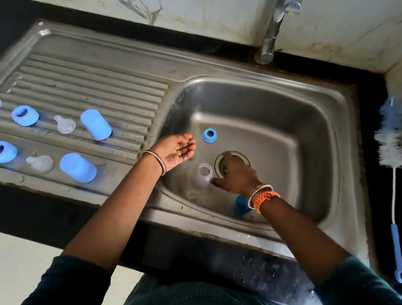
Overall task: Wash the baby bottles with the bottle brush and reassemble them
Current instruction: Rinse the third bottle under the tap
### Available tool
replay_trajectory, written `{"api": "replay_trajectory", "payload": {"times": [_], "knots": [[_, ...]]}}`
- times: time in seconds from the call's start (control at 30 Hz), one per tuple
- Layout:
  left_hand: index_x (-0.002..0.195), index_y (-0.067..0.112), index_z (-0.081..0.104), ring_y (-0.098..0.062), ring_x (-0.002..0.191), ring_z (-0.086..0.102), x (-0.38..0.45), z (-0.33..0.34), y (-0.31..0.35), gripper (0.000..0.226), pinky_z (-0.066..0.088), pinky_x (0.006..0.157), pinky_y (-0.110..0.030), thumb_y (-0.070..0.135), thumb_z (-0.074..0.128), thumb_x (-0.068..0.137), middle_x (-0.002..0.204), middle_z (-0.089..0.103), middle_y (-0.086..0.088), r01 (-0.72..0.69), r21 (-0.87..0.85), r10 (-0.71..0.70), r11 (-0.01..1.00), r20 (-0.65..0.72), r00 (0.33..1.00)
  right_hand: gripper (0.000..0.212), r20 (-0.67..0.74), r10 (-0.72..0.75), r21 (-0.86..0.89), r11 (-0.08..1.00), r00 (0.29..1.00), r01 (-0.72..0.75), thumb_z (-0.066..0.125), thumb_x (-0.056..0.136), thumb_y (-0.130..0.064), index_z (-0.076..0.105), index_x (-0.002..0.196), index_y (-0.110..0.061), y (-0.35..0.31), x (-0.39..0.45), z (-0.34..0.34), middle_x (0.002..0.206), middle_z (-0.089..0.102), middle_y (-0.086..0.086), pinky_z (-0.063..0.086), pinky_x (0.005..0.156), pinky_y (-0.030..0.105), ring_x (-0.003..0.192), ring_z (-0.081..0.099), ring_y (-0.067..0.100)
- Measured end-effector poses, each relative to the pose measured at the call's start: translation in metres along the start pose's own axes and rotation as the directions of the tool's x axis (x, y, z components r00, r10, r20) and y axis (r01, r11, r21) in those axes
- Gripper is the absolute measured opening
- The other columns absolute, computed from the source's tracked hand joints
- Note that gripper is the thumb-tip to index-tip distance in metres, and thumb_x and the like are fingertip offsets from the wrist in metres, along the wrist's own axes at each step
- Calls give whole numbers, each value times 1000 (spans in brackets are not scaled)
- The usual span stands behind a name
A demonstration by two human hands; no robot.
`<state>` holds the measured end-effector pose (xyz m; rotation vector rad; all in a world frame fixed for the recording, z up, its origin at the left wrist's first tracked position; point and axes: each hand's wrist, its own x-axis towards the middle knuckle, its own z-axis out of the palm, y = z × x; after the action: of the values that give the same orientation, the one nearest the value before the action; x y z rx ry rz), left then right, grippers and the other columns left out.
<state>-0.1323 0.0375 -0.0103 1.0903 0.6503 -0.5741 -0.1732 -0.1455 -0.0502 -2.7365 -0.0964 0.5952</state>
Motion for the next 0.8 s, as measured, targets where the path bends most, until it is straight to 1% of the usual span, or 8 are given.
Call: {"api": "replay_trajectory", "payload": {"times": [0.13, 0.23, 0.37, 0.5, 0.6, 0.67, 0.73, 0.8], "knots": [[87, 10, 56, -14, 78, 57, -1, 2, -2, 26, 48, 75, -25, -3, 35, 97, 88, 59, -5, -44, 49, 44, 998, -1, 999, 75, -27, -128, -33, 991, 991, 127, 70, 79, -44, 36, 139, -17, -30, 10, 11, 127, 48, 14, 48, 88, 45, 111, 55, 35], [91, 15, 57, -17, 91, 59, -6, 1, -2, 26, 47, 77, -27, -1, 37, 97, 99, 61, -3, -82, 190, 81, 978, 15, 997, 51, -19, -133, -10, 991, 991, 133, 65, 84, -34, 51, 129, -14, -31, 17, 15, 122, 57, 13, 49, 89, 43, 112, 57, 33], [100, 24, 60, -16, 114, 48, -8, 1, 9, 17, 36, 94, -36, 28, 44, 96, 111, 60, 4, -34, 174, 14, 984, 113, 994, 30, -163, -105, 163, 978, 981, 132, 66, 76, -23, 69, 102, -8, -21, 14, -24, 102, 69, 15, 51, 78, 36, 94, 63, 33], [100, 31, 63, -14, 106, 51, -1, 21, 35, 31, 31, 99, -48, 54, 44, 89, 110, 60, 5, -67, 272, 2, 960, 233, 972, 23, -225, -29, 388, 914, 974, 117, 68, 82, -20, 71, 100, -8, -10, 12, -105, 95, 68, 5, 51, 84, 33, 90, 63, 19], [105, 24, 60, -20, 100, 60, 3, 56, 47, 23, 50, 87, -51, 41, 50, 92, 112, 62, -1, -81, 269, -44, 960, 430, 902, 15, -203, -27, 648, 746, 979, 155, 66, 85, -10, 71, 96, -2, -3, 22, -153, 93, 69, 13, 54, 82, 35, 83, 65, 18], [117, 22, 53, -20, 98, 61, 8, 80, 56, 25, 57, 73, -43, 31, 53, 94, 120, 58, -4, -158, 256, 30, 954, 442, 897, 11, -179, -3, 772, 619, 984, 142, 65, 88, -12, 70, 92, -3, 4, 35, -172, 87, 68, 14, 55, 75, 30, 75, 63, 16], [115, 21, 53, -19, 91, 60, 15, 95, 68, 22, 59, 66, -38, 27, 54, 93, 113, 58, -4, -187, 195, 99, 963, 390, 915, 15, -116, 107, 900, 431, 988, 59, 60, 93, -23, 64, 90, -9, 11, 53, -187, 82, 63, 9, 55, 68, 25, 70, 61, 14], [113, 22, 53, -19, 86, 60, 25, 106, 82, 22, 58, 65, -35, 29, 54, 92, 105, 59, -5, -188, 151, 119, 970, 377, 918, 25, -32, 260, 986, 165, 965, -12, 55, 96, -30, 58, 83, -8, 22, 76, -201, 76, 57, 8, 55, 57, 26, 67, 57, 18]]}}
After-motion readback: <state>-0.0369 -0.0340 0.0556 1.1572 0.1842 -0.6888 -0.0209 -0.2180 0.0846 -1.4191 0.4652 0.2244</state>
